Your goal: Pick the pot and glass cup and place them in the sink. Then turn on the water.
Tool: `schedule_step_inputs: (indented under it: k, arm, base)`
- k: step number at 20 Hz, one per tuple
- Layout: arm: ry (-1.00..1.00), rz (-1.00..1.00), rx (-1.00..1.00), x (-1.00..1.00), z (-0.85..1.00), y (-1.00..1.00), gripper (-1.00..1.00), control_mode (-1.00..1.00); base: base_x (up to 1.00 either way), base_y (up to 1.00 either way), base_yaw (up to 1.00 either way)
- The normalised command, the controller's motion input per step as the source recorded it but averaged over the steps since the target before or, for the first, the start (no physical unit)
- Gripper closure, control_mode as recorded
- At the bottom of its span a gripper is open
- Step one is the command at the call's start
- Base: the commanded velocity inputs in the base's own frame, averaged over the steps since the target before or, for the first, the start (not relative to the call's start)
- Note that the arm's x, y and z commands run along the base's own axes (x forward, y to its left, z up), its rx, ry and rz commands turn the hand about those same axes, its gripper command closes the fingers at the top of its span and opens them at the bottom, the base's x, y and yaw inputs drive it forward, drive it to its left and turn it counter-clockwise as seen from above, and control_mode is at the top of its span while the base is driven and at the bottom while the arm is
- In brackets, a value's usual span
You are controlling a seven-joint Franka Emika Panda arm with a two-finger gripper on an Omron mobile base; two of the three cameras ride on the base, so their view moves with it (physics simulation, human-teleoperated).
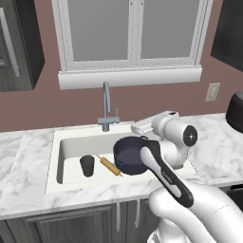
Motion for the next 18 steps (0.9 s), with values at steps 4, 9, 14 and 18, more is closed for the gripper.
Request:
schedule_step_inputs:
  k: [4,9,14,18]
  arm:
    - [0.0,0.0,0.01,0.13,-0.11,0.0,-1.0,-1.0]
    - [-0.01,0.0,0.02,0.13,-0.16,0.0,-1.0,-1.0]
    - [-0.04,0.0,0.02,0.18,-0.24,0.0,-1.0,-1.0]
    - [-0.05,0.0,0.03,0.21,-0.27,0.0,-1.0,-1.0]
  base:
    - [0.0,0.0,0.0]
    - [0.0,0.0,0.0]
    - [0.0,0.0,0.0]
    - [0.0,0.0,0.0]
